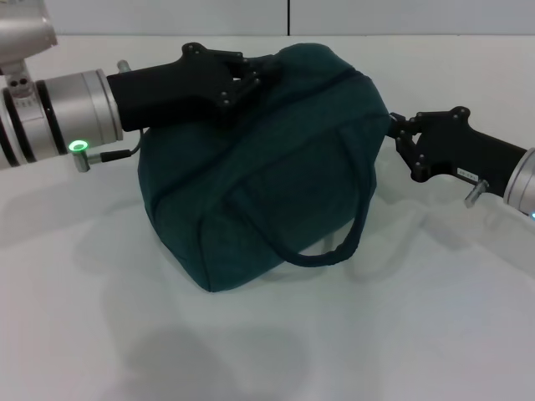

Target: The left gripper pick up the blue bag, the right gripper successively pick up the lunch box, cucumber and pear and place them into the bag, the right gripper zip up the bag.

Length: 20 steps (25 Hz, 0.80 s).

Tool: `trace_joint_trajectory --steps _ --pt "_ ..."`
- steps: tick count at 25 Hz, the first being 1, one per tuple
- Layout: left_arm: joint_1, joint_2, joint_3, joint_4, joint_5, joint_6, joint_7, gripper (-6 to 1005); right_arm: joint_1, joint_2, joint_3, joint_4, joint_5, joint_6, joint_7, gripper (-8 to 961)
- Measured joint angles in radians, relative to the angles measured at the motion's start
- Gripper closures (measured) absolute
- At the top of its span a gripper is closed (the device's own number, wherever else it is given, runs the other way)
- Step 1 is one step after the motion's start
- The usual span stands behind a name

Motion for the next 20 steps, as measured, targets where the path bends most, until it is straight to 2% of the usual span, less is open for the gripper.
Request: trace_joint_trajectory --steps 5,9,13,17,20 --pt "0.004 -0.017 0.006 -0.001 -0.015 -0.006 0.008 896 -0.012 0.008 0.017 -0.014 0.005 -0.013 0.003 864" --pt "0.018 -0.019 0.008 -0.009 -0.040 0.003 0.008 896 -0.031 0.006 0.028 -0.046 0.007 -0.036 0.014 846" --pt "0.052 -0.019 0.007 -0.013 -0.115 0.032 0.023 895 -0.062 0.004 0.050 -0.093 0.009 -0.048 0.014 767" --pt "0.093 -0.019 0.008 -0.021 -0.208 0.086 0.090 756 -0.093 -0.001 0.088 -0.145 0.010 -0.078 0.039 689" --pt "0.123 -0.019 0.006 -0.053 -0.285 0.178 0.157 647 -0.100 -0.027 0.097 -0.172 -0.007 -0.183 0.096 577"
